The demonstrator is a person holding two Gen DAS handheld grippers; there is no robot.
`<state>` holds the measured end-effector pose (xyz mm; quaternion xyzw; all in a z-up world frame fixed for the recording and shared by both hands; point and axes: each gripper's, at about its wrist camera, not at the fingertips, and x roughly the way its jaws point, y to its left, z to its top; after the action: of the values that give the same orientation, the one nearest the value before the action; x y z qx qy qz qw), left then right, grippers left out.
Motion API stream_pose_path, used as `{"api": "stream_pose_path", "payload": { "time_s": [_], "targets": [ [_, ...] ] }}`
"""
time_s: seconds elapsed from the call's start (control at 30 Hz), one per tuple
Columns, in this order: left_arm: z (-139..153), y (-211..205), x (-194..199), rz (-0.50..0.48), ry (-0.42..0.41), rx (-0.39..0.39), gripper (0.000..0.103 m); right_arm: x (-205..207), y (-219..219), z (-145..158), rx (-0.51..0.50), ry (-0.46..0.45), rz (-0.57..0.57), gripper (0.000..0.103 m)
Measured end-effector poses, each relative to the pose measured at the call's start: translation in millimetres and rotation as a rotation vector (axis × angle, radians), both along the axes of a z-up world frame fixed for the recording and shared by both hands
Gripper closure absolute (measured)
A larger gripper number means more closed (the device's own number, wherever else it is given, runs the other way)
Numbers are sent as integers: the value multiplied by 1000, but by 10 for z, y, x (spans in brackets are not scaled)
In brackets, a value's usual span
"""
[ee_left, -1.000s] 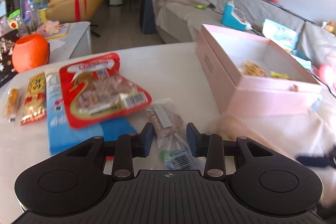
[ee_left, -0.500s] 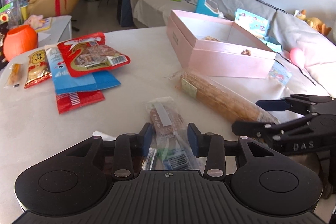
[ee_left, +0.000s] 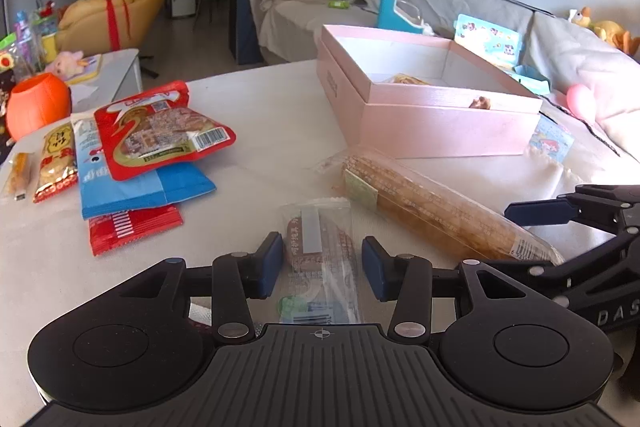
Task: Organize snacks
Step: 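Grasp the long wrapped bread stick with the right tool while the left grasps a clear packet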
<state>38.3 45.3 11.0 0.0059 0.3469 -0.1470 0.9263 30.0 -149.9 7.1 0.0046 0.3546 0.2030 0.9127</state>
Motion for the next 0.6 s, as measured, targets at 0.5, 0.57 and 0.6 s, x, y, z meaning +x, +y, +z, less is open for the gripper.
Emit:
{"api": "stream_pose_path", "payload": {
  "time_s": [0.5,0.57,0.6],
  "targets": [
    [36,23,-448,-21,36,-35,55,440,457,99,-154,7,94,66],
    [44,65,-402,-3,56,-75,56,392,444,146,-153,18,108,71],
    [48,75,-370,5,64,-89,56,355,421,169,-149,21,115,71]
  ]
}}
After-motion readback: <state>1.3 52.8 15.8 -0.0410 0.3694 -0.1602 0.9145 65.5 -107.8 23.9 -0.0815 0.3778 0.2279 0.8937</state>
